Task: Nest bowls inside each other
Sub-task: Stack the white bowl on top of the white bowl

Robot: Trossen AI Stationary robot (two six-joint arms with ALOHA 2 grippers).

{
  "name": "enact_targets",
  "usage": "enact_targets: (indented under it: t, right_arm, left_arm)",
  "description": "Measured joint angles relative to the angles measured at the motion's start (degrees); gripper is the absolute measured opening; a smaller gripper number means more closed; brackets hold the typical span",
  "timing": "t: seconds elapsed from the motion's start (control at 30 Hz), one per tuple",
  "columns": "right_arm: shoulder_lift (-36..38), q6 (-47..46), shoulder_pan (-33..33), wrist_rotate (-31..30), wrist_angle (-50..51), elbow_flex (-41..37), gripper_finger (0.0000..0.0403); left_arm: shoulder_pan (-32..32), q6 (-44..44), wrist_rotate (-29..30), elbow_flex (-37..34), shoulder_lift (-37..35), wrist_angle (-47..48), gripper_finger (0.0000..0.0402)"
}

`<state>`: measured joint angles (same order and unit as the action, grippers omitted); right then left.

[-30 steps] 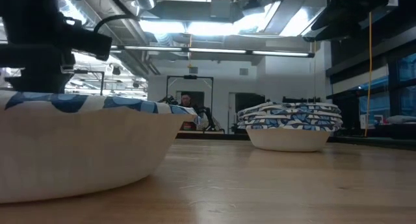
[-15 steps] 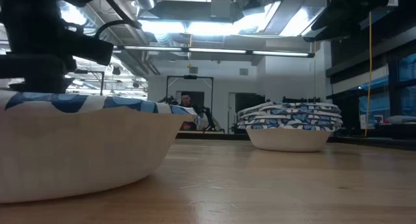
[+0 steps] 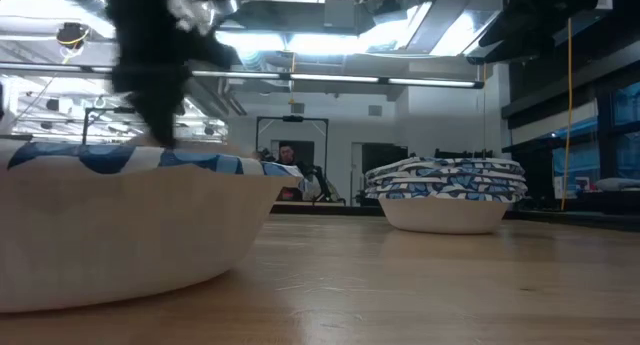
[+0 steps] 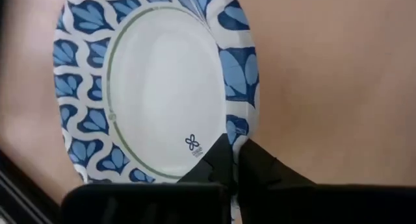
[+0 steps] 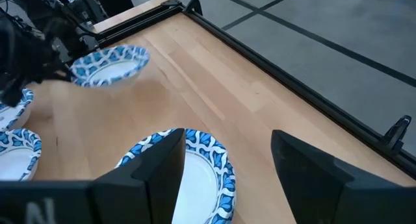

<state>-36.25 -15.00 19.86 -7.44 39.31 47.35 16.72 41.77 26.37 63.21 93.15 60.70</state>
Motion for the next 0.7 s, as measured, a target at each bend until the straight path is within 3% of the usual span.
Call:
enact_targets:
  t: [0.2, 0.43, 0.7]
  right_arm:
    - [0.00, -0.33, 0.01, -0.83, -0.02, 0.00, 0.0228]
    - [0.00, -1.49, 0.01, -3.50, -0.02, 0.00, 0.0228]
    - [0.00, -3.27, 0.06, -3.54, -0.04, 0.00, 0.0228]
  left_arm:
    - [-7.80, -18.03, 3.62, 8.66, -3.08, -4.12, 0.0001]
    - [-11.90, -41.98, -0.26, 15.96, -2.21, -18.01, 0.0000]
    - [-13.73, -50.49, -6.46, 17.56, 1.83, -26.43, 0.0000]
